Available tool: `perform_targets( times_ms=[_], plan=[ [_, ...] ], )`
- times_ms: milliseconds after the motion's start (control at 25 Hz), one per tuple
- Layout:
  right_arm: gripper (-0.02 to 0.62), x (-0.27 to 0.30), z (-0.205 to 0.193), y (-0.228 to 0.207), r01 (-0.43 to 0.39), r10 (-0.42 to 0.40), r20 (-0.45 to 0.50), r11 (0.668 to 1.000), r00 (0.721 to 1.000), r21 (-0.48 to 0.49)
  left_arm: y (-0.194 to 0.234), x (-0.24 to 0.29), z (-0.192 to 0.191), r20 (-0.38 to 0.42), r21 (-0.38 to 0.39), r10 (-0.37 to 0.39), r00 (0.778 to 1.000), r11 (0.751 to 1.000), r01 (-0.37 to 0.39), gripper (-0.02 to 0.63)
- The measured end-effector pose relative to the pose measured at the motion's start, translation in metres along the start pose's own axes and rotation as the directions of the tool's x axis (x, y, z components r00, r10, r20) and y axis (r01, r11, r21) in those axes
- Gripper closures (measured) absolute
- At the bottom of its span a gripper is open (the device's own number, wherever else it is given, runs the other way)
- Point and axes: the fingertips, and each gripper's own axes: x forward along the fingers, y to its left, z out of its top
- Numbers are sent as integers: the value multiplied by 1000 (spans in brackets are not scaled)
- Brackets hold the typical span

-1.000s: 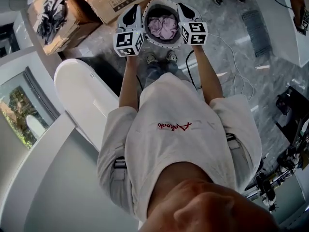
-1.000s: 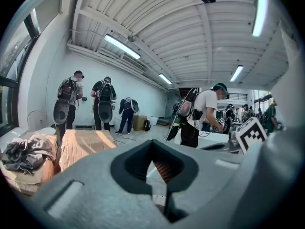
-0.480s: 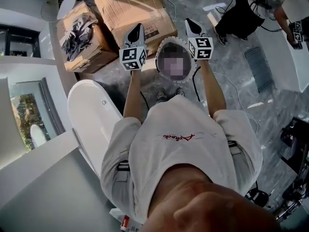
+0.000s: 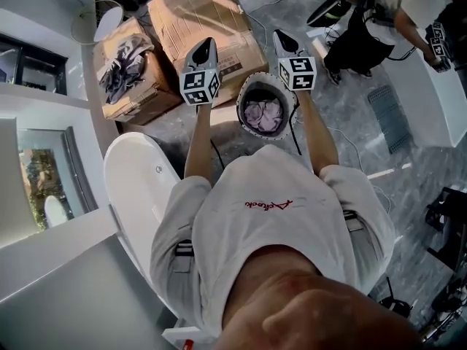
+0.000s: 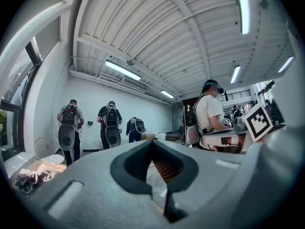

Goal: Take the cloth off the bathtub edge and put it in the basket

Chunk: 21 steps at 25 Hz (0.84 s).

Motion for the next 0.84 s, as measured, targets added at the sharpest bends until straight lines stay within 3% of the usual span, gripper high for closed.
perform_targets(
  times_ms=[840],
  plan=[
    [589, 2, -8, 10, 9, -8, -31, 1000, 999, 21, 11, -5, -11, -19, -12, -4, 1000, 1000, 4, 606]
  ],
)
